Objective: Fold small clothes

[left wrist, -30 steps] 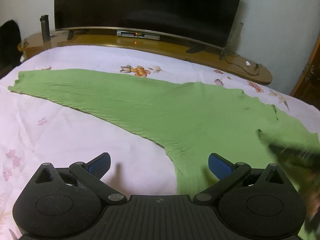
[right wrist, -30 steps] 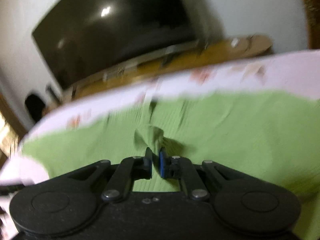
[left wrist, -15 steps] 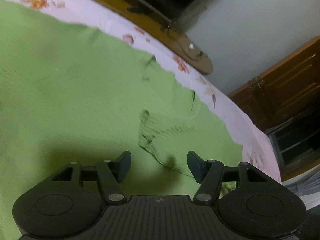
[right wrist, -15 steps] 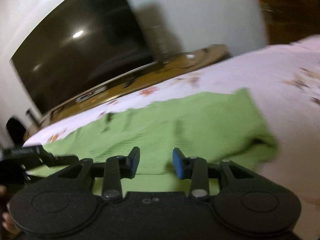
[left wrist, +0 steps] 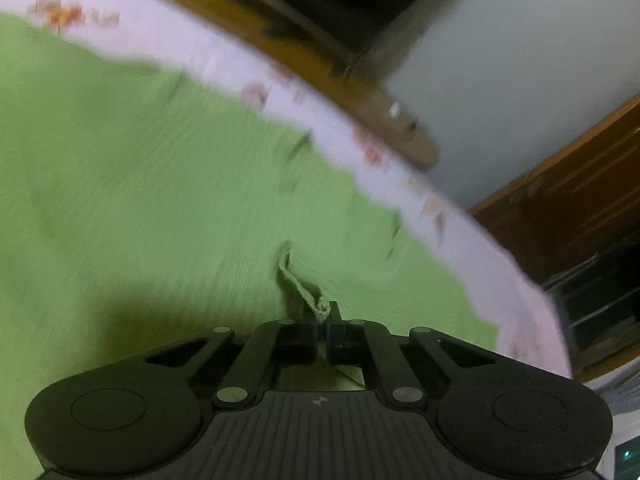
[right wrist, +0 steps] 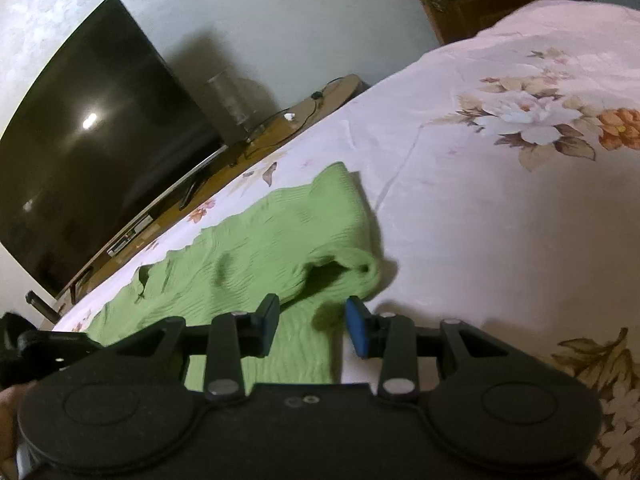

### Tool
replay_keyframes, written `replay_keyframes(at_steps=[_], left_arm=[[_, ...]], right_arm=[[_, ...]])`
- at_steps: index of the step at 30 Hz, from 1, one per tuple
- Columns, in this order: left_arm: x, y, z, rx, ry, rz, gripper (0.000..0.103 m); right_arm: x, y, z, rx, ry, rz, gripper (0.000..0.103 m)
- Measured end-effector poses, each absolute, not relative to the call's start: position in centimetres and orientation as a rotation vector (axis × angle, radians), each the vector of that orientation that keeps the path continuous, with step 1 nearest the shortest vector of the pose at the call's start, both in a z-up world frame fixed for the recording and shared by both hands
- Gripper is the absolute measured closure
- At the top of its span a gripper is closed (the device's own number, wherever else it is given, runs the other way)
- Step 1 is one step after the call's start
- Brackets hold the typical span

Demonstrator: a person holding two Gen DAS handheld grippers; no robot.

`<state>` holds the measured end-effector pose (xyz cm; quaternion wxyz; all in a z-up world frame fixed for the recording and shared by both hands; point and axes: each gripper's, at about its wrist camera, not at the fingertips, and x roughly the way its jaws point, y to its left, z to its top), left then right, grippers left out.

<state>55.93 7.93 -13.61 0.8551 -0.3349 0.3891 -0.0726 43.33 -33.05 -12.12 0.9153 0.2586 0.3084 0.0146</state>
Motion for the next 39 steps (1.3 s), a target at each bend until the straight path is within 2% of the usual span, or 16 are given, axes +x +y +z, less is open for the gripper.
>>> replay_keyframes(at_steps=[3,6,11,20,21,22,23,28,30,31,33,35,36,37,39], left_arm=[[55.0,10.1,-11.1,-0.663,0.751,-0.152,0.100],[54.6,11.9,-10.8,-0.621,0.762,-0.144,0.100],[54.8,13.3,-12.3,-0.603,0.787,-0.137,0.100],[55.9,14.3,-13.1,-0.597,0.782,-0.144,0.100],[56.0,14.1,-13.3,-0.583,0.793,-0.145,0.100],[56.1,14.0,-13.6,-0.569,0.804,-0.144,0.100],[56.1,14.0,-13.7,-0.565,0.808,-0.139,0.100],[55.9,15.3,-14.3,-0.563,0.784,-0.109,0.100],[56.2,15.4,-15.6,-0.545,0.828,-0.108,0.100],[56.0,15.3,-15.7,-0.534,0.823,-0.117,0.100],[55.6,15.3,-15.3,-0.510,0.816,-0.112,0.099],[55.2,15.7,-14.9,-0.500,0.813,-0.106,0.099],[55.0,16.0,-14.7,-0.491,0.807,-0.091,0.099],[54.9,16.3,-14.2,-0.479,0.791,-0.081,0.099],[55.3,16.7,-13.5,-0.475,0.761,-0.066,0.098]], right_arm=[[43.6,-33.7,-12.2,0.568,0.637,0.054,0.067],[44.0,-33.8,-12.7,0.638,0.647,0.104,0.067],[45.2,-35.5,-15.7,1.035,0.657,0.178,0.051],[46.5,-37.4,-19.2,1.423,0.613,0.134,0.057],[46.5,-37.4,-19.3,1.437,0.605,0.125,0.059],[46.4,-37.4,-19.5,1.446,0.599,0.112,0.071],[46.3,-37.3,-19.8,1.442,0.601,0.089,0.094],[46.2,-36.9,-18.6,1.277,0.619,0.062,0.096],[46.6,-36.7,-19.7,1.259,0.690,0.037,0.102],[46.6,-36.8,-19.8,1.258,0.684,0.048,0.101],[46.7,-36.7,-18.9,1.203,0.698,0.072,0.091],[46.5,-36.6,-17.5,1.131,0.701,0.138,0.060],[46.5,-36.4,-16.7,1.088,0.690,0.159,0.054],[46.4,-36.5,-15.7,1.034,0.672,0.172,0.049],[47.3,-36.8,-13.7,0.903,0.644,0.186,0.049]])
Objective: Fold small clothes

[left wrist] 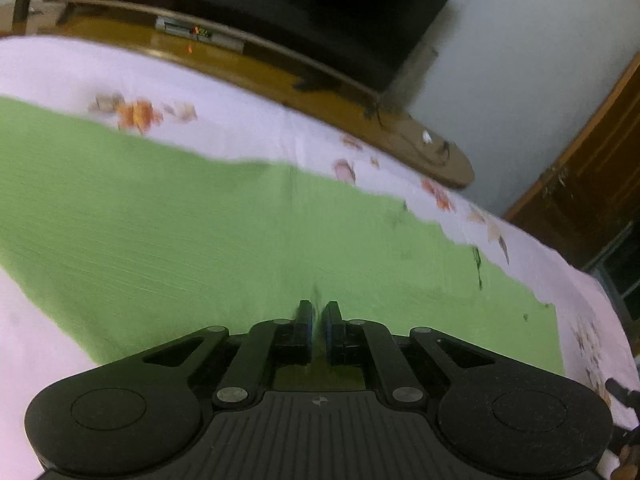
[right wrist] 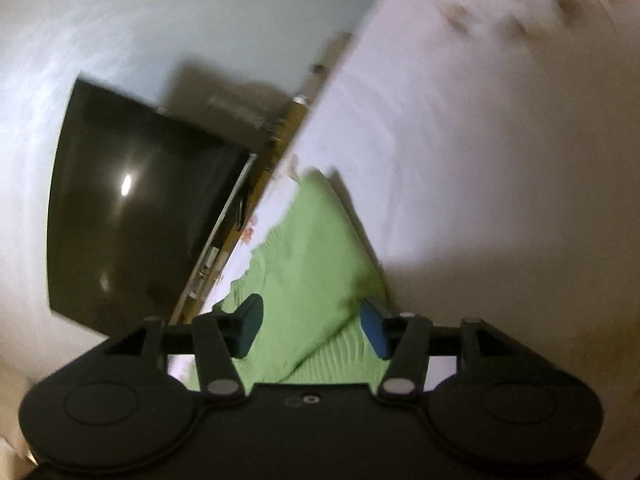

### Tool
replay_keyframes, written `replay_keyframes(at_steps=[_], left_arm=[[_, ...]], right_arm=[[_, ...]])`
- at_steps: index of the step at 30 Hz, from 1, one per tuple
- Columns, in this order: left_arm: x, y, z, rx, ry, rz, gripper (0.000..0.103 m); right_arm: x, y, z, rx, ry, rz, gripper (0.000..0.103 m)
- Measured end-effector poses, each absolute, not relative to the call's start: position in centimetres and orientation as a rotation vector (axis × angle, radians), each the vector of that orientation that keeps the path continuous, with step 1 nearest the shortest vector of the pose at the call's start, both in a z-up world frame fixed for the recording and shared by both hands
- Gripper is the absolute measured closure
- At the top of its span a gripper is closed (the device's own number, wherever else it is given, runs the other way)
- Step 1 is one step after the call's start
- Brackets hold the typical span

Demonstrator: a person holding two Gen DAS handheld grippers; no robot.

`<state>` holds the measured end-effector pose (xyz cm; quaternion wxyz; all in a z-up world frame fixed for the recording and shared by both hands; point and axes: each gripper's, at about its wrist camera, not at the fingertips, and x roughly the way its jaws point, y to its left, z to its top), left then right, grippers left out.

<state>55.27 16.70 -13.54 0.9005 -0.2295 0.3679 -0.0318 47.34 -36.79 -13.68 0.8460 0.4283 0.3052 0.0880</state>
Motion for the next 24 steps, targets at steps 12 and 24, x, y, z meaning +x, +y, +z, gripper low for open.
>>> replay_keyframes(at_steps=[12,24], left_arm=[[59.3,13.6,-14.0,-0.304,0.756,-0.058,0.052],[58.6,13.1,-14.3,-0.264,0.691,-0.076,0.098]], right_arm=[[60.4,-37.5,-14.0,0.624,0.701,0.238,0.063],[61.2,-36.0,-14.3,0.503,0.714,0.257,0.096]])
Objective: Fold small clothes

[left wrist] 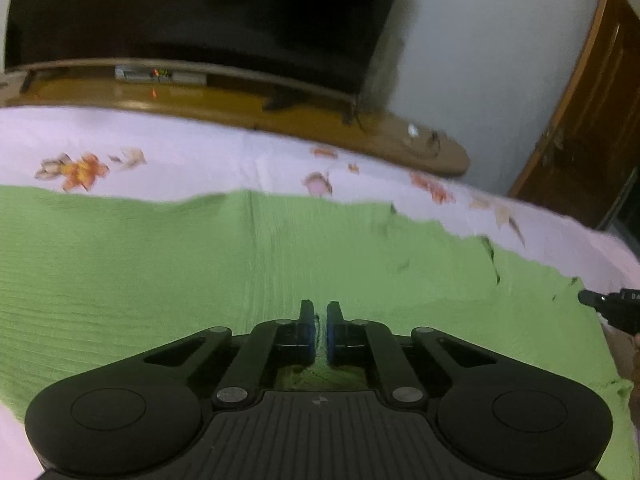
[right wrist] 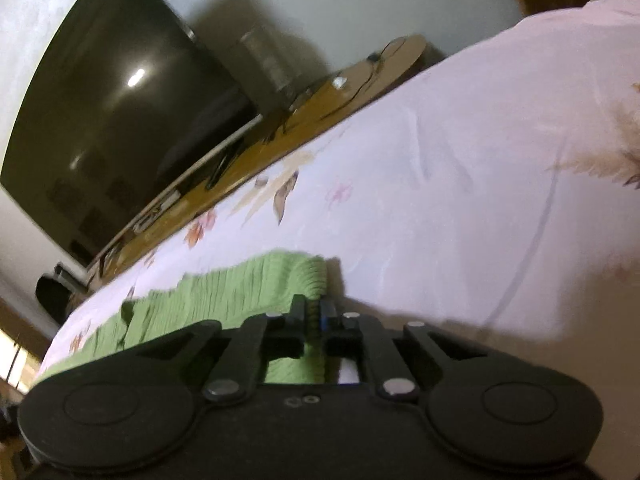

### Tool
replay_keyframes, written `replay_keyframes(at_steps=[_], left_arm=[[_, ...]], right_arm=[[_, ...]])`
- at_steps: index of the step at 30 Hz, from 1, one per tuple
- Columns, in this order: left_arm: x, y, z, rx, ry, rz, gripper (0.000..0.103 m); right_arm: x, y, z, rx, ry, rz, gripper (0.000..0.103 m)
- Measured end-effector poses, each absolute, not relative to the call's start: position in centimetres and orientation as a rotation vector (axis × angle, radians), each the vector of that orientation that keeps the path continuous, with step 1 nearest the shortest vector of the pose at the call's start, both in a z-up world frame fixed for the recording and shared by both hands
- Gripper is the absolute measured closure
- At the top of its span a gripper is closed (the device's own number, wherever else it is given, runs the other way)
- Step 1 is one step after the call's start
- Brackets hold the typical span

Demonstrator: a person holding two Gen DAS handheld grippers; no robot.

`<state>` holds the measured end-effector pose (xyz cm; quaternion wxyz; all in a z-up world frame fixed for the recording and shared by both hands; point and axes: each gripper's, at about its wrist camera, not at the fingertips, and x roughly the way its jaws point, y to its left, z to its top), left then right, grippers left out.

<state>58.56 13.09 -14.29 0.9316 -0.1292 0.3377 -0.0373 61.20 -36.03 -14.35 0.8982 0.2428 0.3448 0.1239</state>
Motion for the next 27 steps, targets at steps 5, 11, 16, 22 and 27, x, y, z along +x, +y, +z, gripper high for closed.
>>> replay_keyframes(at_steps=[5,11,16,22,27], left_arm=[[58.9,13.6,-15.1,-0.285,0.711,-0.040,0.098],[57.1,14.0,-12.1,-0.267,0.631,0.019,0.092],[56.9,9.0,-11.8,-0.224,0.643,-0.140,0.092],[55.8,7.7,-15.1,-0.300,0.711,-0.111,0.082],[54.0,8.7,-13.7,-0.296,0.712,-0.099,0.062]], right_arm=[[61.3,-35.5,-15.1,0.442,0.722,0.215,0.096],[60.1,-35.0,-12.6,0.382,0.655,0.217,0.080],[56.7,-31.8,-11.3,0.268,0.701,0.236,0.083],[50.3,-26.0,-12.7,-0.017,0.726,0.303,0.084],[49.6,-25.8,-12.1,0.006,0.727,0.261,0.080]])
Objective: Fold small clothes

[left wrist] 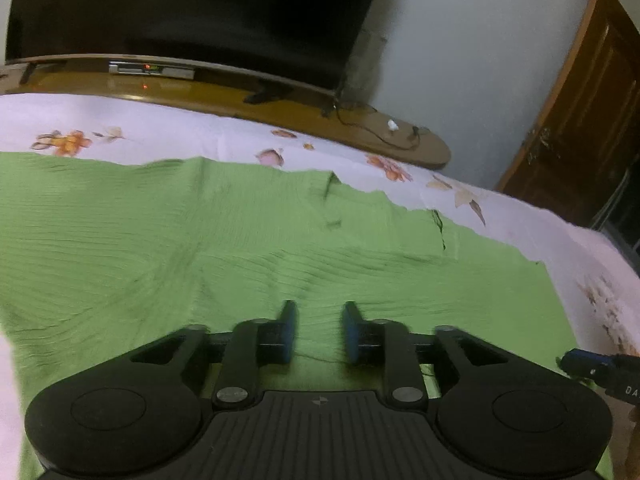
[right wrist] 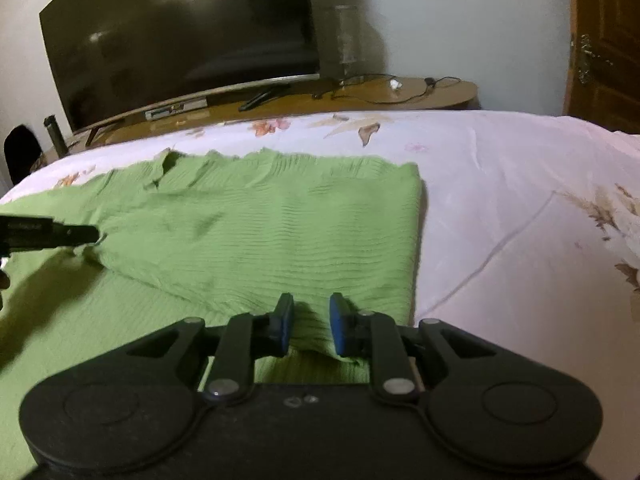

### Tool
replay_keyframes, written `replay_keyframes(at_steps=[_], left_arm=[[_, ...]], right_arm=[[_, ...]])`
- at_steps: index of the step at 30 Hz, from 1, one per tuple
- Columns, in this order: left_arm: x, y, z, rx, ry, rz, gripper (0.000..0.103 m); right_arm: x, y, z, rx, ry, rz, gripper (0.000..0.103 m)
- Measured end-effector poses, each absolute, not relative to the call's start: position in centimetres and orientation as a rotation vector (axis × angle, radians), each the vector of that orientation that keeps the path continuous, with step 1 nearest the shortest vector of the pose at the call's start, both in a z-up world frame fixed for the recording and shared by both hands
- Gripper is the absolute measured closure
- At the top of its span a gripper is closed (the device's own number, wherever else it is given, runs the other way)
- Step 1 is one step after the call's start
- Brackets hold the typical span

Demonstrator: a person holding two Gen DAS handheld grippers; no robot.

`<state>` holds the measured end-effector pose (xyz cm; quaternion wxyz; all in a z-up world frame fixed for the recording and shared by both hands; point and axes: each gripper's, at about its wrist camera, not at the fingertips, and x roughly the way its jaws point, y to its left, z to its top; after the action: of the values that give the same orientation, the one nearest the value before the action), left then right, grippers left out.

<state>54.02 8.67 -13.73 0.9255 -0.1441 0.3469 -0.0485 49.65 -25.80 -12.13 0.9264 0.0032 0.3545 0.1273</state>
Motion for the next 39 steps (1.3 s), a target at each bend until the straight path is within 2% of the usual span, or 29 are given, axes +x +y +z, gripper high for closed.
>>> replay_keyframes(at_steps=[1,7,12,13,14,15,17,19,21,22,23,25,30,31,32,36,39], left_arm=[[53.9,9.0,-13.8,-0.283,0.718,-0.075,0.050],[51.5,12.2,-12.9,-0.353,0.654,0.045,0.050],[53.0,14.7,-14.8,-0.513,0.729,0.018,0.051],[53.7,14.9,-15.0,-0.538,0.733,0.002,0.060],[54.5,15.0,-15.1,-0.550,0.749,-0.013,0.096],[55.0,14.8,-14.8,-0.564,0.755,-0.042,0.099],[54.2,13.2,-11.8,-0.436,0.604,-0.101,0.099],[53.2,12.5,-10.6,-0.383,0.549,-0.137,0.099],[52.5,12.9,-12.6,-0.367,0.653,-0.090,0.099],[52.6,13.6,-14.8,-0.389,0.765,-0.066,0.099],[52.3,14.2,-16.0,-0.442,0.783,-0.070,0.098],[52.5,15.3,-16.1,-0.525,0.774,-0.078,0.098],[53.0,15.3,-15.8,-0.520,0.792,-0.083,0.098],[52.8,15.6,-15.8,-0.528,0.791,-0.077,0.093],[52.6,16.1,-15.7,-0.532,0.781,-0.049,0.090],[52.0,17.2,-13.7,-0.494,0.690,0.055,0.089],[53.2,14.5,-12.0,-0.431,0.644,-0.067,0.088]], right_arm=[[49.6,-25.9,-11.9,0.014,0.717,0.262,0.078],[49.1,-26.5,-11.8,0.044,0.720,0.216,0.075],[48.1,-26.6,-11.9,0.045,0.723,0.215,0.074],[48.1,-26.7,-11.9,0.052,0.721,0.213,0.074],[48.0,-26.8,-11.9,0.056,0.721,0.212,0.074],[48.0,-26.8,-12.0,0.057,0.724,0.209,0.074],[48.1,-26.7,-12.0,0.056,0.728,0.205,0.074],[48.1,-26.7,-12.1,0.061,0.729,0.206,0.074],[47.8,-26.8,-12.2,0.073,0.729,0.205,0.074],[47.8,-26.9,-12.3,0.084,0.731,0.204,0.074],[47.8,-27.0,-12.3,0.092,0.733,0.205,0.074],[47.9,-27.0,-12.3,0.084,0.734,0.211,0.074],[48.3,-27.0,-12.3,0.075,0.740,0.220,0.074],[48.3,-27.0,-12.3,0.077,0.742,0.220,0.073],[48.3,-27.0,-12.3,0.076,0.744,0.223,0.073],[48.3,-27.1,-12.2,0.071,0.752,0.236,0.072],[48.2,-27.0,-11.3,0.076,0.692,0.227,0.071]])
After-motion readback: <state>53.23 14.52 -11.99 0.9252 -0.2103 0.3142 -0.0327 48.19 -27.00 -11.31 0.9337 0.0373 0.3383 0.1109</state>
